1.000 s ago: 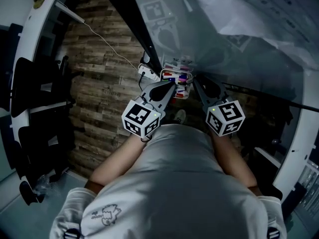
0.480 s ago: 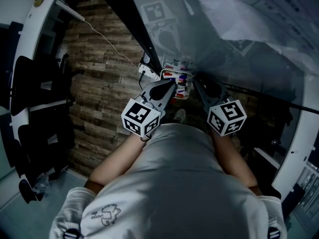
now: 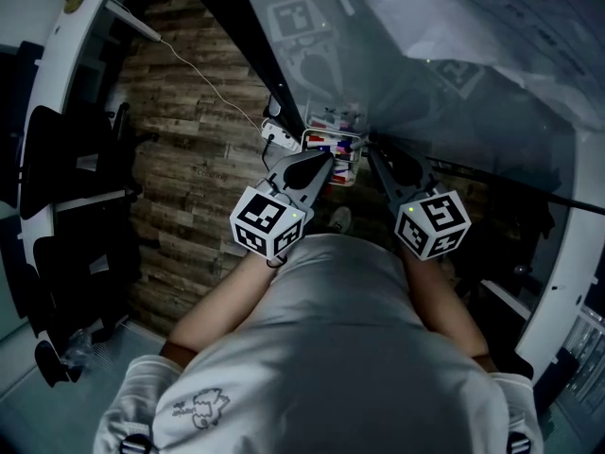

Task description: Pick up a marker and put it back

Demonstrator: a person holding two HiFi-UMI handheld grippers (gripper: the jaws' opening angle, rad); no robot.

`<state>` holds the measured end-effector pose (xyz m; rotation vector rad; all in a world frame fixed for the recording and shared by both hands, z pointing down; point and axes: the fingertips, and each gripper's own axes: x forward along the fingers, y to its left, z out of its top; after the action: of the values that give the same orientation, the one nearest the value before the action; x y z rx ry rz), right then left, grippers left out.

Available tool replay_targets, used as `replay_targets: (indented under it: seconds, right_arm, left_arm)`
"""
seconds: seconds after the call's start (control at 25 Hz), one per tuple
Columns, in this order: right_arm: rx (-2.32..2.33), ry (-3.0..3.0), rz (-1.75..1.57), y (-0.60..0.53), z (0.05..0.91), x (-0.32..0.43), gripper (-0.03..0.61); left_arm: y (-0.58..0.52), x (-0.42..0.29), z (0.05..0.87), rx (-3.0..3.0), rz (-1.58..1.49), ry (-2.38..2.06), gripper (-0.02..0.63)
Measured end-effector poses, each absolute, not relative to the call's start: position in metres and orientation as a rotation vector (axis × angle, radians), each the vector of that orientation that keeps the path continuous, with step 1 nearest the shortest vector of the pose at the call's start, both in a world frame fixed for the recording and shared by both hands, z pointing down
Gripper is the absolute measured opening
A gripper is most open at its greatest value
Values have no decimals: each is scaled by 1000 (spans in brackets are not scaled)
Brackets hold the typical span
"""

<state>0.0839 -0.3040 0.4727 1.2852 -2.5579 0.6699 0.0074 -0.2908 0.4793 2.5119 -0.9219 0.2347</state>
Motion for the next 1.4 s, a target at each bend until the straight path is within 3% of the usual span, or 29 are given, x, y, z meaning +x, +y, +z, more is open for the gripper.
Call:
replay_targets:
  seconds: [0.84,1.4]
  right_arm:
    - [1292,-2609,628,-247,441,125,76]
    - [1277,-2656,599,-220,428,97,68]
  left_arm:
    - [-241,34,442,2617,201,-934,5]
    - [-206,19,451,2596,214,-920,5]
